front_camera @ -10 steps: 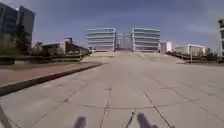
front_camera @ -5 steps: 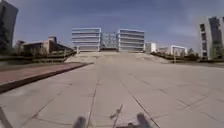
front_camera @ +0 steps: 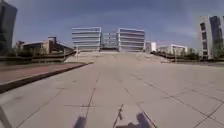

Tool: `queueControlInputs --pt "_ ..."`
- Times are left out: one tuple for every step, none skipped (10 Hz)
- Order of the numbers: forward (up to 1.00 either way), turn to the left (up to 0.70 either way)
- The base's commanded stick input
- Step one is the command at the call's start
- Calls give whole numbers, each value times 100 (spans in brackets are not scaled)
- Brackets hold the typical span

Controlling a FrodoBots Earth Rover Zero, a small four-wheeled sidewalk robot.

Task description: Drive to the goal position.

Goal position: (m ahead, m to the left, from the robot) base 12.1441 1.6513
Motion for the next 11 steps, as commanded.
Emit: queueControlInputs --pt "70 0" --pt "70 0" --pt "70 0" --pt "70 0" --pt "70 0" --pt "70 9" --pt "70 25" --pt "70 35" --pt "70 35" --pt "70 35" --pt "70 35"
